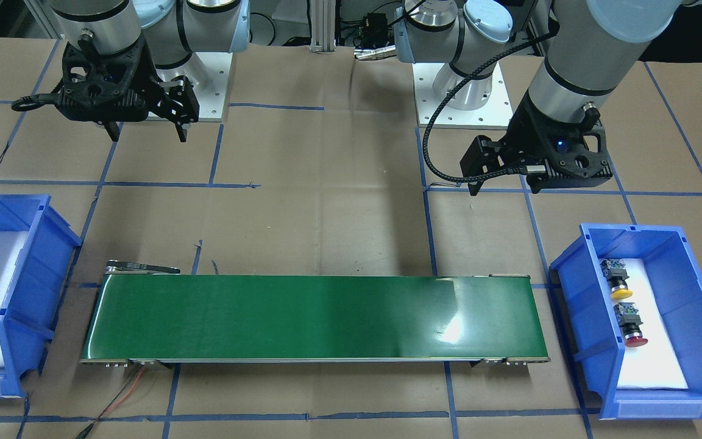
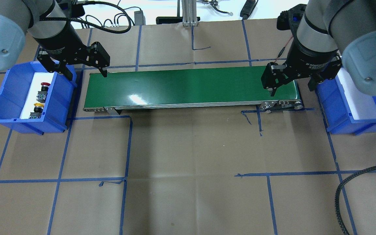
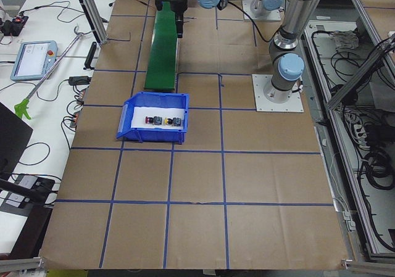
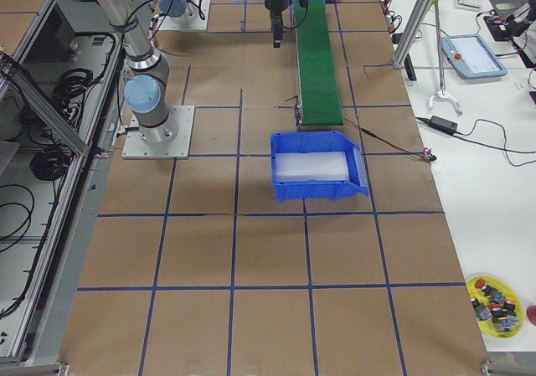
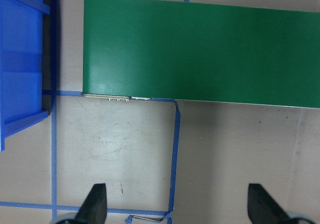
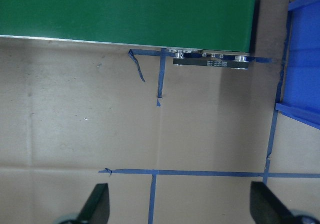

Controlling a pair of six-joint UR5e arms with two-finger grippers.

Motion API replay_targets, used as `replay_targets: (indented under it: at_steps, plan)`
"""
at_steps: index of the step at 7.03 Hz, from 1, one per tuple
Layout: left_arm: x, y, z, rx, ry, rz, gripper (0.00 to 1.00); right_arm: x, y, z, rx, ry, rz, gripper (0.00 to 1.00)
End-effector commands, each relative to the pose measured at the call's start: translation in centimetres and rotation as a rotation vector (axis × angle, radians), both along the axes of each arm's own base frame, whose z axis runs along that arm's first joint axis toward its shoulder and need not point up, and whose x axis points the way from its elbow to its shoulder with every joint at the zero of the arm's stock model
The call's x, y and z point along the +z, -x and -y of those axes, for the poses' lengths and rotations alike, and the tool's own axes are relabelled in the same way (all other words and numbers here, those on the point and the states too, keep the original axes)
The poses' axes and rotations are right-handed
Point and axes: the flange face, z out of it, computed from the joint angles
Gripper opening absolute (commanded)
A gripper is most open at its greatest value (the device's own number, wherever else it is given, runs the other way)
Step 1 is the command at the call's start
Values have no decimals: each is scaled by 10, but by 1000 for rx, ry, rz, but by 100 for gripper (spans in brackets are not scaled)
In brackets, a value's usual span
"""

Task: Transport two buttons from left to right
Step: 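Move the left gripper over the bin holding the red and yellow buttons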

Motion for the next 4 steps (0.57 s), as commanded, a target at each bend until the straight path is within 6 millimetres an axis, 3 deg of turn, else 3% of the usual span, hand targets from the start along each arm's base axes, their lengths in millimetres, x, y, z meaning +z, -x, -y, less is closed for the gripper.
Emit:
replay_targets:
  at_steps: [1, 4]
  plan:
    - [0, 0, -1, 0, 0, 1, 100, -6, 0, 1, -4, -14, -1, 100]
    - [0, 0, -1, 0, 0, -1, 100, -6, -3, 0, -5, -15, 23, 100]
